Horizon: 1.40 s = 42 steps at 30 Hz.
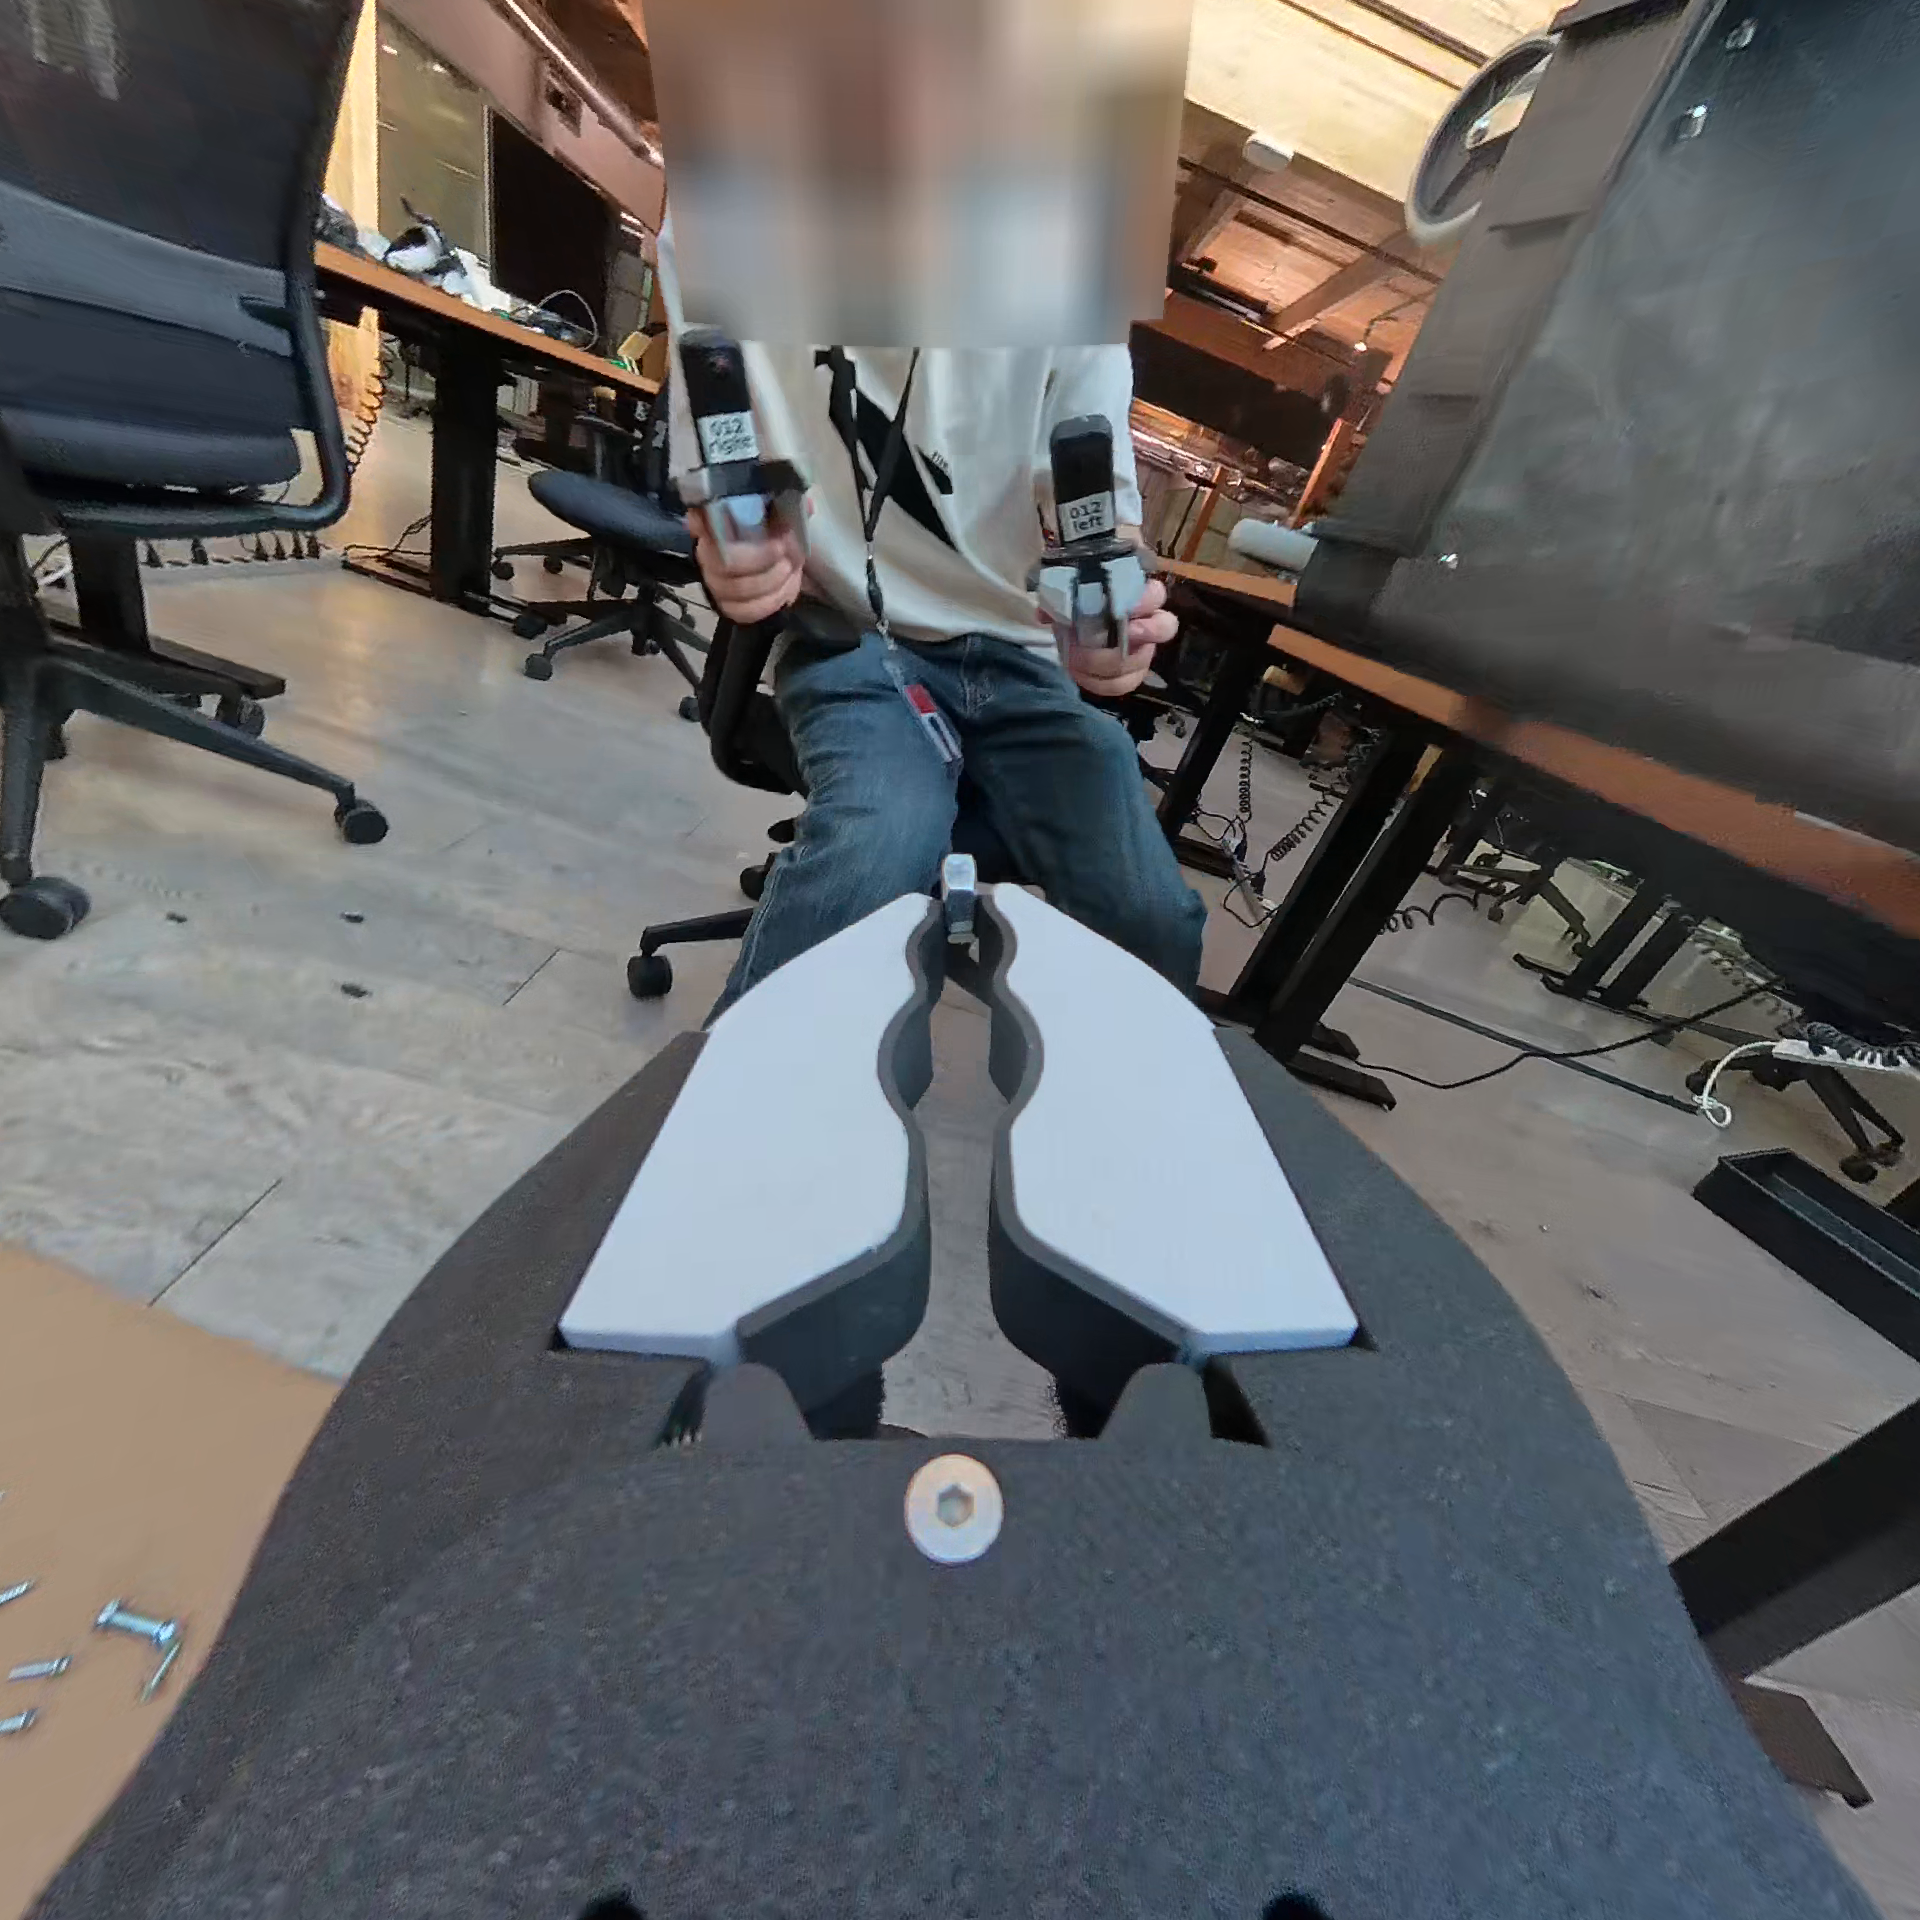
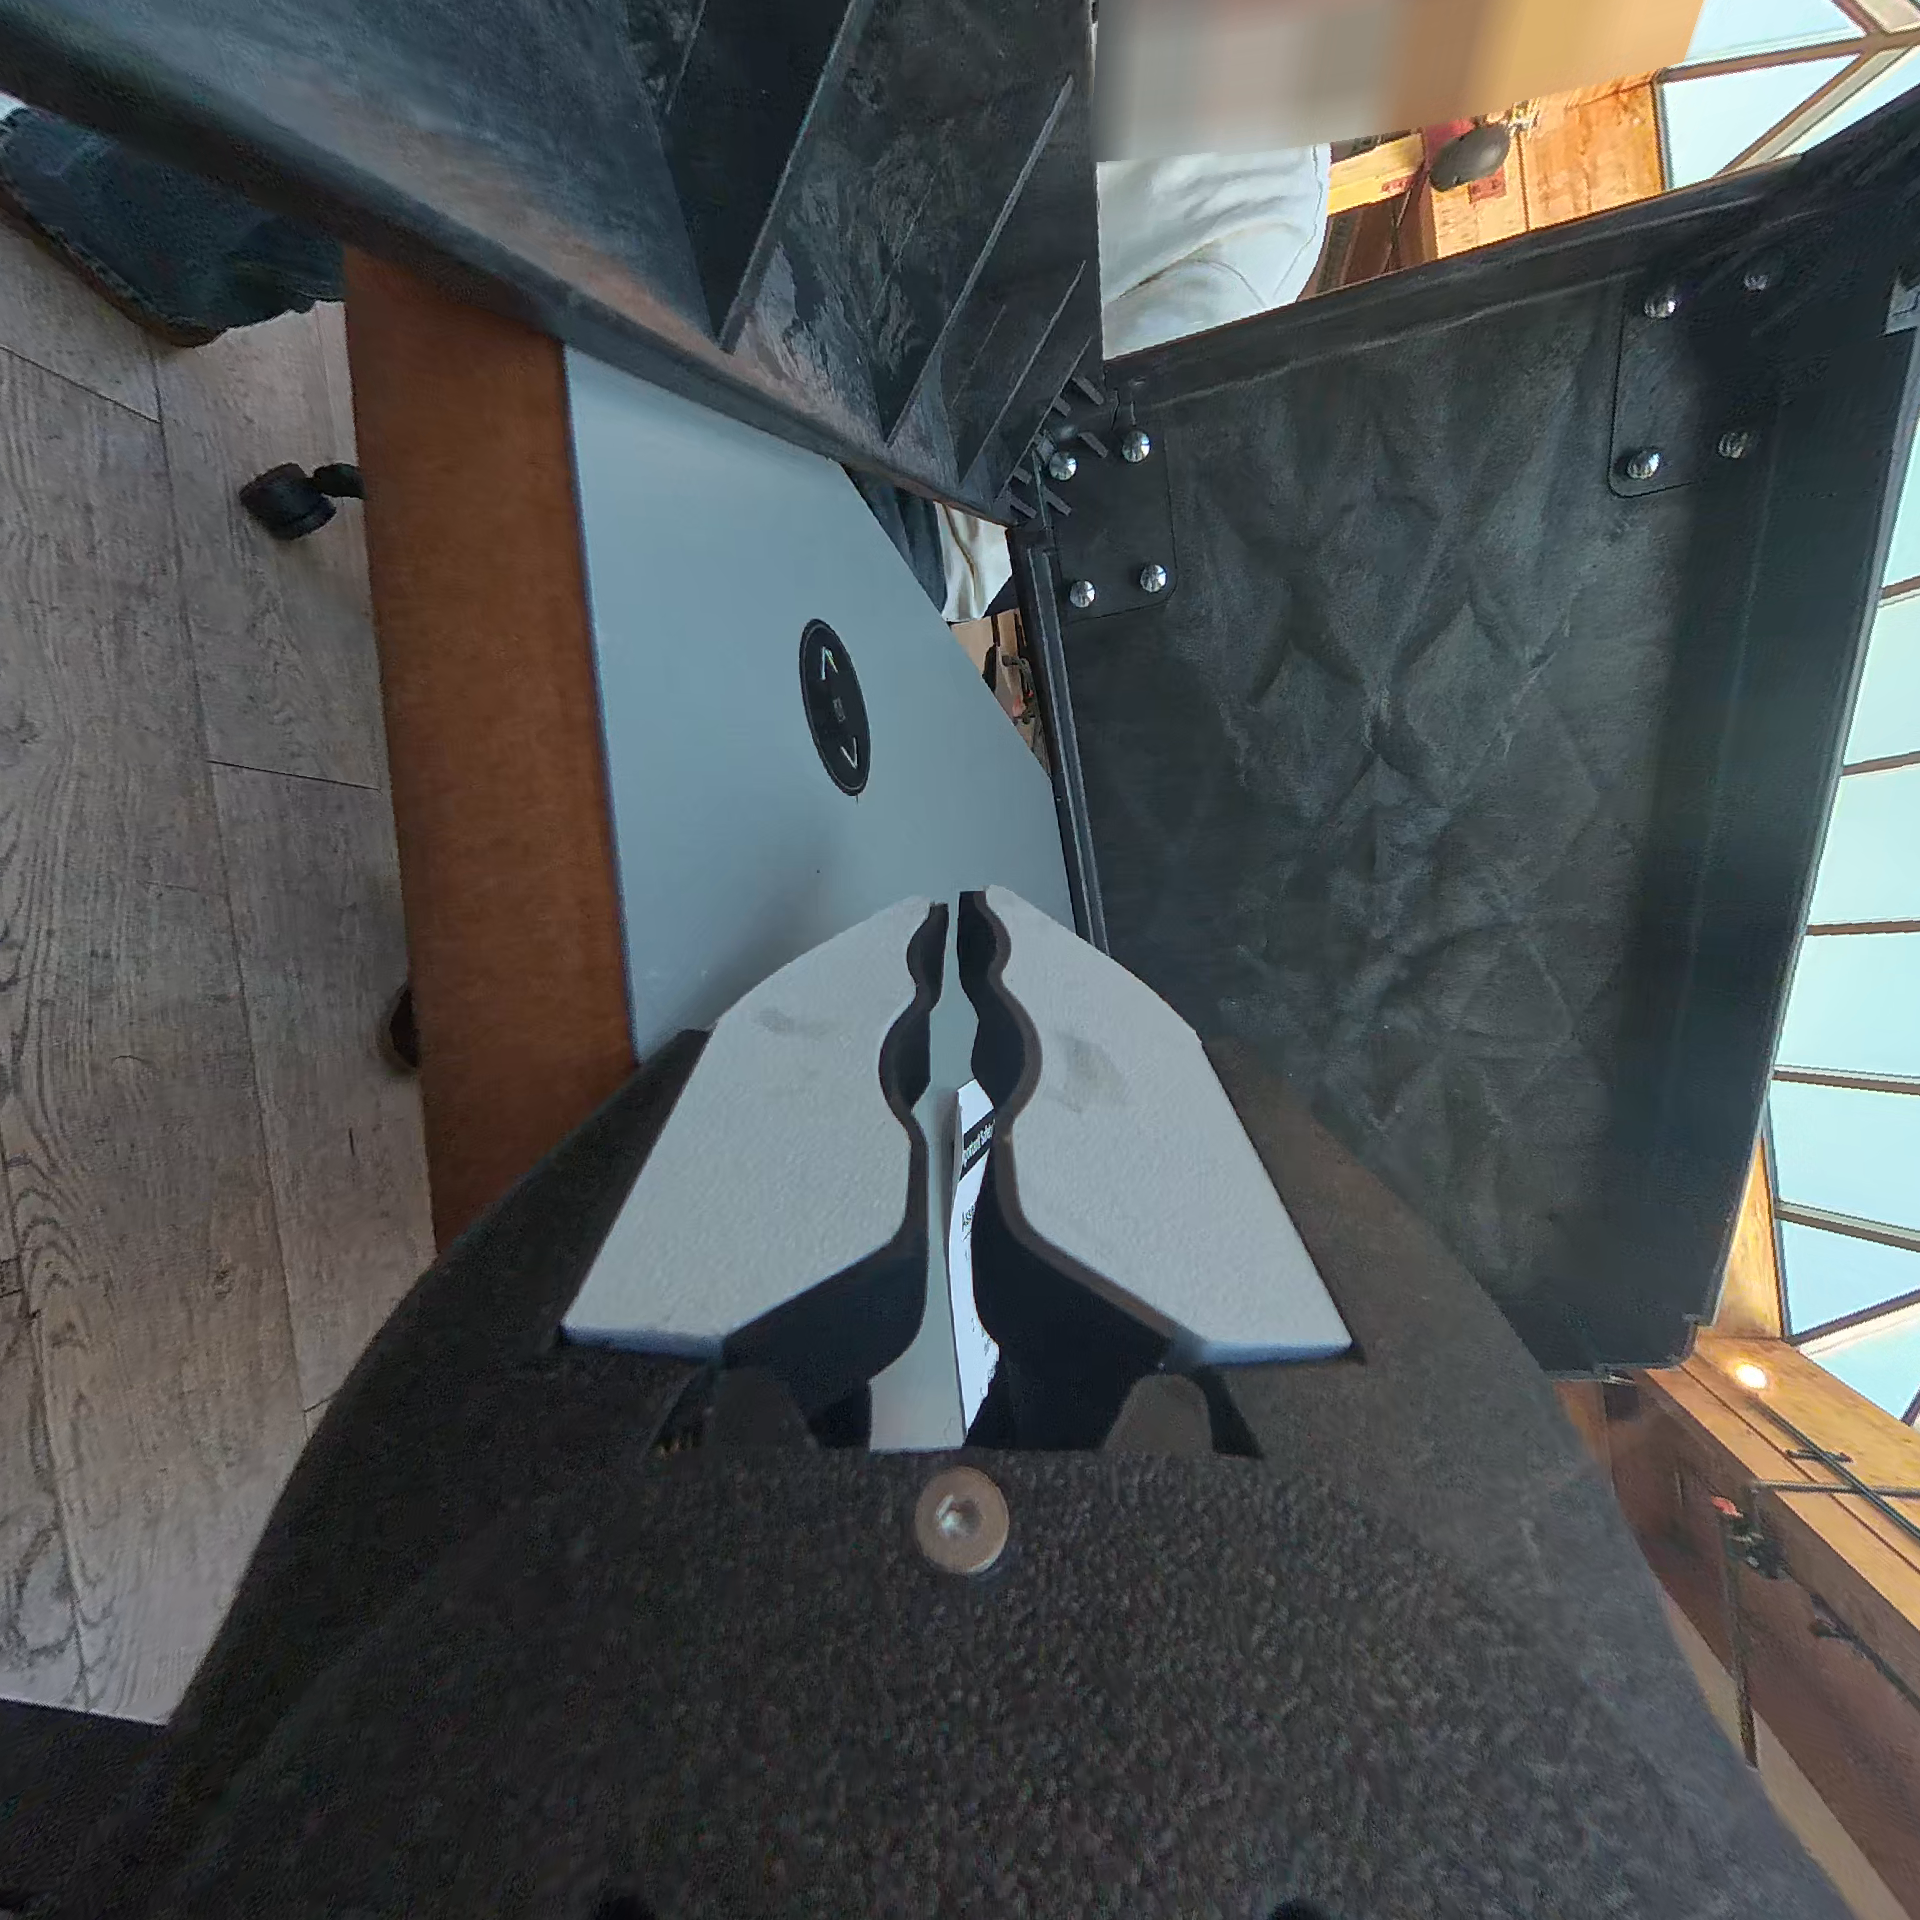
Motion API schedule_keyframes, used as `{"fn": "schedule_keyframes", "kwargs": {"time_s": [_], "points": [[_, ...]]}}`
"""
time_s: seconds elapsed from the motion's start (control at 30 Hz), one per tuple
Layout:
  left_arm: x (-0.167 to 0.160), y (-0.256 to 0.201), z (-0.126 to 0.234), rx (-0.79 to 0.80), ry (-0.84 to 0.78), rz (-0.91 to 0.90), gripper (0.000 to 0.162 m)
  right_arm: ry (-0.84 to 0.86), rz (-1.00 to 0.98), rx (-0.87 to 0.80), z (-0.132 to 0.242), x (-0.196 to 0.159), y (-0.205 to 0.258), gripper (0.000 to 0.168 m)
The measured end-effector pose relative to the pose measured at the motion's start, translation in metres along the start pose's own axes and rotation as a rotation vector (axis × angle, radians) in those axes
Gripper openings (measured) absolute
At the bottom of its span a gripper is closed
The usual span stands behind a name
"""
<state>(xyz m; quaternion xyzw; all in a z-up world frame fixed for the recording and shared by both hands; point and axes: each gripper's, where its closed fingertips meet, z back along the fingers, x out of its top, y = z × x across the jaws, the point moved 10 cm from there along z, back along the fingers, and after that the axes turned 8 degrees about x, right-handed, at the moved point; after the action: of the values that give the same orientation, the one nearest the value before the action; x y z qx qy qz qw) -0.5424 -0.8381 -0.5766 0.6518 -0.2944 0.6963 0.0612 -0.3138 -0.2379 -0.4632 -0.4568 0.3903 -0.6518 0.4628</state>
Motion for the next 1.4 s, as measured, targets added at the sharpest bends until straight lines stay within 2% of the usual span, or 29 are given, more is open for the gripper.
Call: {"fn": "schedule_keyframes", "kwargs": {"time_s": [0.13,0.23,0.4,0.5,0.63,0.77,1.4], "points": [[0.073,-0.055,-0.061,-0.065,0.038,0.015,0.005,-0.001,-0.005,-0.004,0.0,0.0,0.0,0.003],[0.112,-0.087,-0.101,-0.104,0.075,-0.014,0.005,-0.002,-0.014,-0.009,0.001,-0.001,-0.001,0.005],[0.159,-0.126,-0.164,-0.122,0.139,-0.095,0.005,-0.001,-0.016,-0.018,0.001,-0.001,-0.001,0.007],[0.175,-0.14,-0.202,-0.109,0.156,-0.131,0.005,-0.008,-0.014,-0.022,0.001,-0.001,-0.001,0.008],[0.179,-0.15,-0.235,-0.075,0.189,-0.226,0.005,-0.011,-0.021,-0.023,0.002,-0.001,-0.002,0.009],[0.175,-0.151,-0.25,-0.069,0.194,-0.234,0.005,-0.019,-0.02,-0.02,0.002,-0.001,-0.002,0.009],[0.158,-0.155,-0.273,-0.049,0.227,-0.246,0.005,-0.028,-0.022,-0.035,0.003,-0.001,-0.002,0.013]]}}
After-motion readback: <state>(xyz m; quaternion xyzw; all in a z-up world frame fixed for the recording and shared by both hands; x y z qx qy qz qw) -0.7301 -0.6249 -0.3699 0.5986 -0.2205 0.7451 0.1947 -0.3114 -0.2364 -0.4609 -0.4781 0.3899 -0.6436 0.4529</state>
